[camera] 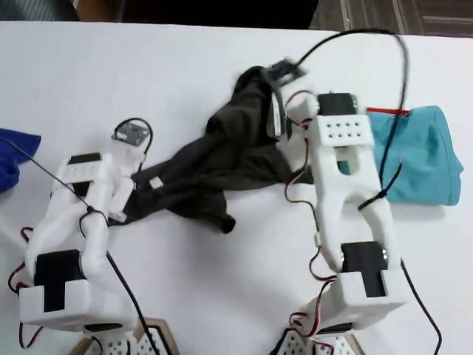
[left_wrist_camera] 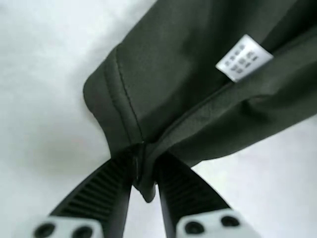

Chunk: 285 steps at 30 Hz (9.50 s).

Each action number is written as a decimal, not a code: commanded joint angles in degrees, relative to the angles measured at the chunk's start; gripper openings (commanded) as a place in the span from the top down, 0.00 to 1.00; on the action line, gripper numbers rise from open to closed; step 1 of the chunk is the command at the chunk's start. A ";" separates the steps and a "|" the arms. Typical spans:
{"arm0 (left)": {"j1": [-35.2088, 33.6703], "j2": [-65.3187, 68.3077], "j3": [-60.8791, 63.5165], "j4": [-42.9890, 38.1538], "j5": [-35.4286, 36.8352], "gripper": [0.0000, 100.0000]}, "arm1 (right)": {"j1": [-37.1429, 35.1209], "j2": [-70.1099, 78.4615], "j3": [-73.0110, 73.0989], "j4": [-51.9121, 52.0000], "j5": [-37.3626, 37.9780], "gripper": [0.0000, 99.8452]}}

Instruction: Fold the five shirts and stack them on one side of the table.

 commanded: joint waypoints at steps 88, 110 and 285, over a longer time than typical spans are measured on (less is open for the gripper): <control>-0.70 -1.67 -0.48 -0.97 -0.35 0.97 | 0.57 -10.95 24.88 -2.24 2.29 0.74; -0.88 -1.67 -0.57 -0.97 -0.35 0.97 | 0.31 -4.62 24.62 -3.91 2.20 0.98; 0.09 -39.82 -57.80 40.79 -12.04 0.97 | 0.57 -23.87 -54.42 3.38 10.46 0.98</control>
